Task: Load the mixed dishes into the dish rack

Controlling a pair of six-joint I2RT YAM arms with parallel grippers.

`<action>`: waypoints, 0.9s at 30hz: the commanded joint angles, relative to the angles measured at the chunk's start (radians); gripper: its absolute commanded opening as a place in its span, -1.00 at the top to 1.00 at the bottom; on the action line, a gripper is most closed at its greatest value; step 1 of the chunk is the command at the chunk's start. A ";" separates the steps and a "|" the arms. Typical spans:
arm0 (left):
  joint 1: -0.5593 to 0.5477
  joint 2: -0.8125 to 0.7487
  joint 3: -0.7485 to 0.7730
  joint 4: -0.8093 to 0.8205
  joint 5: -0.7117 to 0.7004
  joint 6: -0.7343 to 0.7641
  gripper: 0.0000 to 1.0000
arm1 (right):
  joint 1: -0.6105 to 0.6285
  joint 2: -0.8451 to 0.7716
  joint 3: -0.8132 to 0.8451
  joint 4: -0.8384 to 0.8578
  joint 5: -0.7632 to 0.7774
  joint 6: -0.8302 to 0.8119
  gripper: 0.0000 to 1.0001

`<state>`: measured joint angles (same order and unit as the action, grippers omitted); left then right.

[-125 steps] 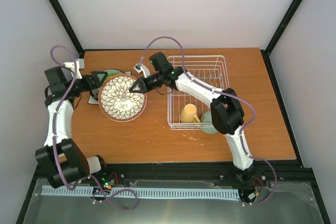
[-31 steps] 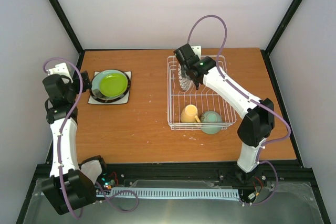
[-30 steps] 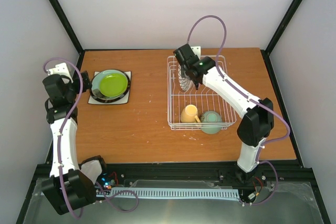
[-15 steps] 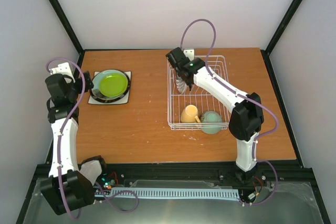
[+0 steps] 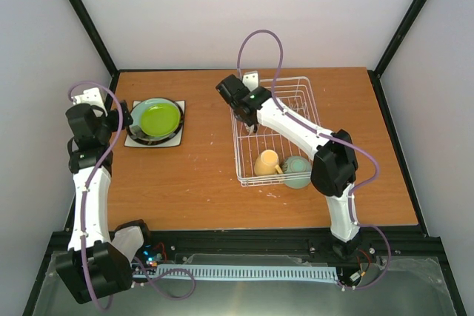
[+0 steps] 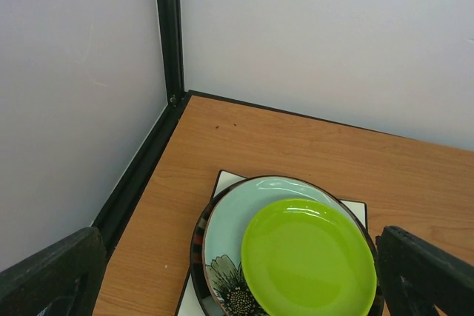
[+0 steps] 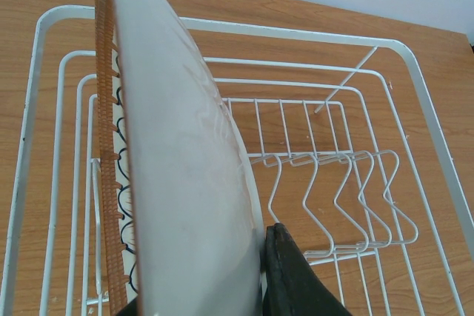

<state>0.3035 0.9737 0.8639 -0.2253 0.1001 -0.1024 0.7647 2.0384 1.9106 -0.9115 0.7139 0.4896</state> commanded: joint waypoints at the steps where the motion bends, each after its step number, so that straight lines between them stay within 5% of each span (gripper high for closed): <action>1: -0.010 -0.023 0.006 0.014 -0.019 0.024 -1.00 | 0.034 0.015 0.016 -0.067 0.015 -0.001 0.94; 9: -0.009 -0.027 0.005 0.015 -0.019 0.024 -1.00 | 0.039 0.025 0.001 -0.072 0.012 0.016 0.83; 17: -0.010 -0.031 -0.003 0.019 -0.025 0.026 -0.99 | 0.043 0.045 -0.003 -0.062 -0.027 0.017 0.60; 23: -0.010 -0.030 -0.005 0.023 -0.027 0.027 -1.00 | 0.047 0.046 -0.010 -0.054 -0.042 0.016 0.24; 27: -0.009 -0.031 -0.009 0.024 -0.030 0.027 -1.00 | 0.048 0.041 -0.015 -0.040 -0.054 0.009 0.23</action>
<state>0.2996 0.9627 0.8604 -0.2245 0.0807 -0.0944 0.8066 2.0796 1.9072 -0.9295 0.6609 0.5026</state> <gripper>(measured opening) 0.997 0.382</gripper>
